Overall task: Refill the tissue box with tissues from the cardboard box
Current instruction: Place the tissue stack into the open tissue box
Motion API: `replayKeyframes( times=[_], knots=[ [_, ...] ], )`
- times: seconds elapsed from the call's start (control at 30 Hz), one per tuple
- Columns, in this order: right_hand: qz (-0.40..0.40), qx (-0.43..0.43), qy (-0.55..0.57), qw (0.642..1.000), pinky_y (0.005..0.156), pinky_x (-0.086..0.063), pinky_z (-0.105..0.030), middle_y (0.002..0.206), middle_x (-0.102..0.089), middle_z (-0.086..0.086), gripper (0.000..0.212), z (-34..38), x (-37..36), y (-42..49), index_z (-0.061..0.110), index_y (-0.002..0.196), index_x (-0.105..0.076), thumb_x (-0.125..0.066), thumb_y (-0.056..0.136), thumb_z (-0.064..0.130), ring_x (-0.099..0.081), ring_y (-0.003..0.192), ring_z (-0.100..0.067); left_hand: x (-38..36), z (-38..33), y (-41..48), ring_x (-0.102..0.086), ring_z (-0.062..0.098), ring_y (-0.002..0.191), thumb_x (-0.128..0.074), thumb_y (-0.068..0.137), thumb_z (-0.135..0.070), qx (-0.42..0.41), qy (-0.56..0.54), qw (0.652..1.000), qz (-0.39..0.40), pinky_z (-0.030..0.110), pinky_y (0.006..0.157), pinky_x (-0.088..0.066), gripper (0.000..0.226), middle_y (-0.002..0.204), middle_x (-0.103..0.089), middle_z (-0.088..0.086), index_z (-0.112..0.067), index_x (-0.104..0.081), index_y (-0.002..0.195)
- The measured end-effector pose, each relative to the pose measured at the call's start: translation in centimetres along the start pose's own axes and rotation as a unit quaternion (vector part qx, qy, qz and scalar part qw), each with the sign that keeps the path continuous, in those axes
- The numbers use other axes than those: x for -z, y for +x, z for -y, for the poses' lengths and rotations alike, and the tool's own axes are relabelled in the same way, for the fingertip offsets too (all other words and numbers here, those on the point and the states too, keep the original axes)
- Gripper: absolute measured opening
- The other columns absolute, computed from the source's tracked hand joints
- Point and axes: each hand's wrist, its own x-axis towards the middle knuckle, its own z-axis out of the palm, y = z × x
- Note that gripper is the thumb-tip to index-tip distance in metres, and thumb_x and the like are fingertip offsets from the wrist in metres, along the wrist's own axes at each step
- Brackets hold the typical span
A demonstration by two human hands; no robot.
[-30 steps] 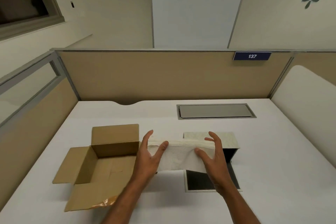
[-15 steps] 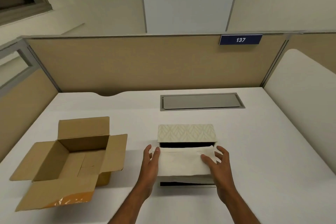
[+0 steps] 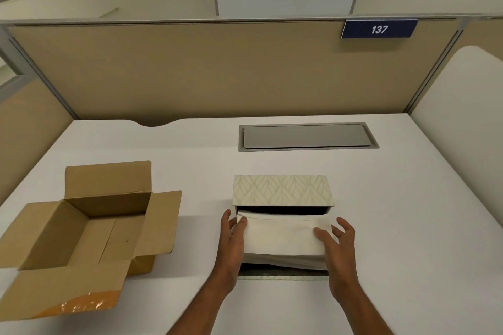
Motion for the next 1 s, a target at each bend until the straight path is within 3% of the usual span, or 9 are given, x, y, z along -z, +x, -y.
replayKeyframes(
  times=[0.23,0.43,0.7,0.87,1.0],
  knots=[
    [-0.001,-0.008,0.007,1.0,0.091,-0.037,-0.035,0.134,-0.048,0.004,0.064,-0.5,-0.3,1.0,0.039,0.139,-0.035,-0.072,0.089,0.026,-0.048,0.121,-0.021,-0.4,0.8,1.1,-0.037,0.011,0.126,-0.049,0.101,-0.041,-0.012,-0.005,1.0,-0.022,0.033,0.104,-0.03,0.052,0.138,-0.039,-0.013,-0.039,-0.029,0.149],
    [0.002,-0.021,0.02,1.0,0.092,-0.037,-0.034,0.133,-0.051,0.002,0.068,-0.4,-0.4,2.1,0.038,0.139,-0.036,-0.076,0.085,0.026,-0.052,0.12,-0.021,-0.6,1.0,1.4,-0.039,0.014,0.125,-0.05,0.102,-0.037,-0.022,-0.02,0.998,-0.061,0.037,0.106,-0.033,0.047,0.137,-0.041,-0.011,-0.036,-0.037,0.147],
    [0.002,-0.015,0.018,1.0,0.094,-0.037,-0.036,0.133,-0.048,0.004,0.068,-0.4,-0.5,2.8,0.037,0.141,-0.037,-0.076,0.086,0.027,-0.049,0.121,-0.02,-0.8,1.0,1.6,-0.039,0.013,0.126,-0.049,0.102,-0.038,-0.019,-0.024,0.998,-0.05,0.034,0.105,-0.031,0.044,0.137,-0.044,-0.012,-0.037,-0.039,0.144],
    [0.002,-0.004,0.011,1.0,0.085,-0.038,-0.029,0.134,-0.049,0.003,0.064,-0.3,-0.6,2.5,0.035,0.14,-0.04,-0.075,0.087,0.027,-0.049,0.12,-0.018,-0.8,1.2,1.3,-0.038,0.01,0.127,-0.049,0.102,-0.035,-0.027,-0.022,0.998,-0.05,0.032,0.107,-0.029,0.044,0.138,-0.042,-0.014,-0.037,-0.039,0.145],
    [0.008,0.024,-0.029,0.999,0.092,-0.039,-0.033,0.137,-0.048,0.003,0.06,-0.1,-0.5,2.4,0.034,0.139,-0.041,-0.073,0.088,0.029,-0.047,0.121,-0.018,-1.0,1.4,1.0,-0.039,0.009,0.128,-0.048,0.103,-0.032,-0.04,0.012,0.997,-0.067,0.03,0.107,-0.031,0.042,0.142,-0.043,-0.012,-0.035,-0.04,0.144]
  ],
)
